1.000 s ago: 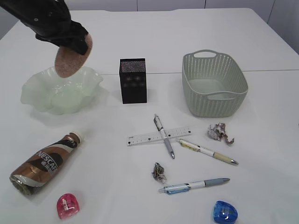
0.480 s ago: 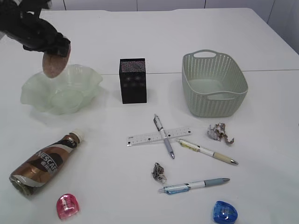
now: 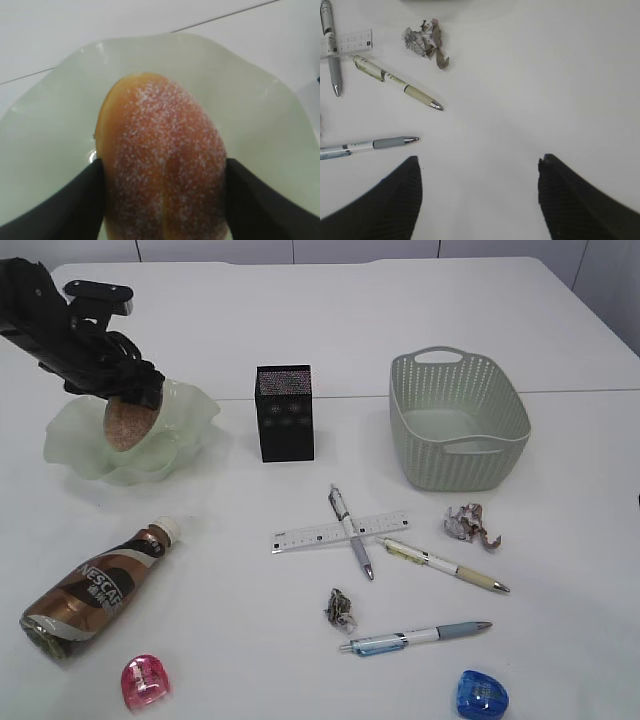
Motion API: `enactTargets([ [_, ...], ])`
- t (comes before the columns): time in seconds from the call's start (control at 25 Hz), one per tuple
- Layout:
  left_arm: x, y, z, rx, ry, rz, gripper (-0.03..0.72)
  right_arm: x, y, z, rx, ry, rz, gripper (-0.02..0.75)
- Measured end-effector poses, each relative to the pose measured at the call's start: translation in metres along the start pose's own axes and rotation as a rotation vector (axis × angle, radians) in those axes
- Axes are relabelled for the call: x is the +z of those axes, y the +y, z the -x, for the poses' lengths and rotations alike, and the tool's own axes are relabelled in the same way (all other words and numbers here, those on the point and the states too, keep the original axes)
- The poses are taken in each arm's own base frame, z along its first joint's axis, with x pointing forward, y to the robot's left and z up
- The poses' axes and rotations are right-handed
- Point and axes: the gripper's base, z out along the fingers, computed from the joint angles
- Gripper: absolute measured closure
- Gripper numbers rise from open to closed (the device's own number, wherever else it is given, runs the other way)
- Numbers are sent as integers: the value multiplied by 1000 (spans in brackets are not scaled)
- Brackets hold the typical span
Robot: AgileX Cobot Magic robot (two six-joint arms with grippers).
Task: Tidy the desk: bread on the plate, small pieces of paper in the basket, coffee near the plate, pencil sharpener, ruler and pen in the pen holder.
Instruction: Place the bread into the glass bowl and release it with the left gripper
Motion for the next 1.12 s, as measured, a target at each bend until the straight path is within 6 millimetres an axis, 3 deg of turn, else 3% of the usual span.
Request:
enactTargets([
  [0.48, 0, -2, -6, -20, 64, -26, 54, 0, -1, 1, -6, -7, -6, 206],
  [0.64, -9, -2, 0, -15, 44, -22, 37, 0, -1, -1, -7, 9, -7, 206],
  [0.84, -43, -4, 12, -7, 40, -31, 42, 0, 0, -1, -4, 8, -2, 206],
  [1.12, -105, -10, 8, 25, 222, -68, 146, -2, 4, 4, 33, -29, 40, 206],
])
